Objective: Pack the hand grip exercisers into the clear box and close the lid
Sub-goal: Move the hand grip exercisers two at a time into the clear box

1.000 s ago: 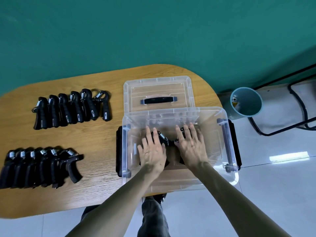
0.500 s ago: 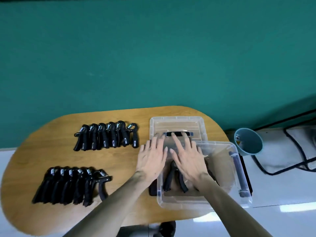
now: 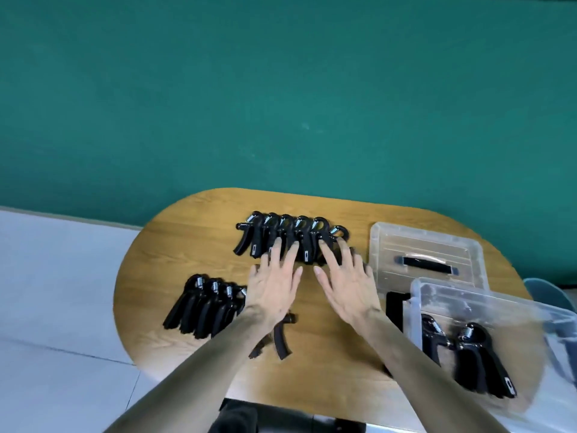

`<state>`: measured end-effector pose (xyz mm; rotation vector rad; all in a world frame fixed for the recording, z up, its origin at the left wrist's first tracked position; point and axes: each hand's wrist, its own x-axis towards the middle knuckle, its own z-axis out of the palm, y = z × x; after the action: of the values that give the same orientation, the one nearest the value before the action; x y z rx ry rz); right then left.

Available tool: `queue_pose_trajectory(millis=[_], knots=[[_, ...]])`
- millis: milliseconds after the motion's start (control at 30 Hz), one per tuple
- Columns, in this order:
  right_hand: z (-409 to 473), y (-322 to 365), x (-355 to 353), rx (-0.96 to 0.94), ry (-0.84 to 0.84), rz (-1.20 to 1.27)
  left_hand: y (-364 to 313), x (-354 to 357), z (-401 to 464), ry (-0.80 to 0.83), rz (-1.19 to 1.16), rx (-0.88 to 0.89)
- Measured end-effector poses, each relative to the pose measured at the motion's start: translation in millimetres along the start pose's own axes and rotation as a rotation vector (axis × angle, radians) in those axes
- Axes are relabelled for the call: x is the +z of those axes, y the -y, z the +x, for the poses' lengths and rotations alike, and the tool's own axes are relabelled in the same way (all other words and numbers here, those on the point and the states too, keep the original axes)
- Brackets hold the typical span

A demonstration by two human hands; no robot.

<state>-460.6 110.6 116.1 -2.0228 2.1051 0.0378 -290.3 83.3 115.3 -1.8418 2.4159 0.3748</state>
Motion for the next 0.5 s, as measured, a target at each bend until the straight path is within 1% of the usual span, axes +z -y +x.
queue_pose_trajectory(millis=[133,267,367,500], knots=[[23.1,56.8,19.6,0.0,0.032,0.02,63.4,6.4,-0.4,0.026,0.013,-0.034],[37.4,101.3,38.3,-0.012,0.08,0.01,123.8,22.4,-6.1,0.096,0.005,-0.093],[48.2,125.3,51.4,-0.013,0.117,-0.015,160.9,35.8,-7.6,0.144,-0.042,-0.139],[67.2,147.4,70.9,-0.009,0.141,-0.03,194.5,54.8,-7.6,0.176,-0.082,-0.171]])
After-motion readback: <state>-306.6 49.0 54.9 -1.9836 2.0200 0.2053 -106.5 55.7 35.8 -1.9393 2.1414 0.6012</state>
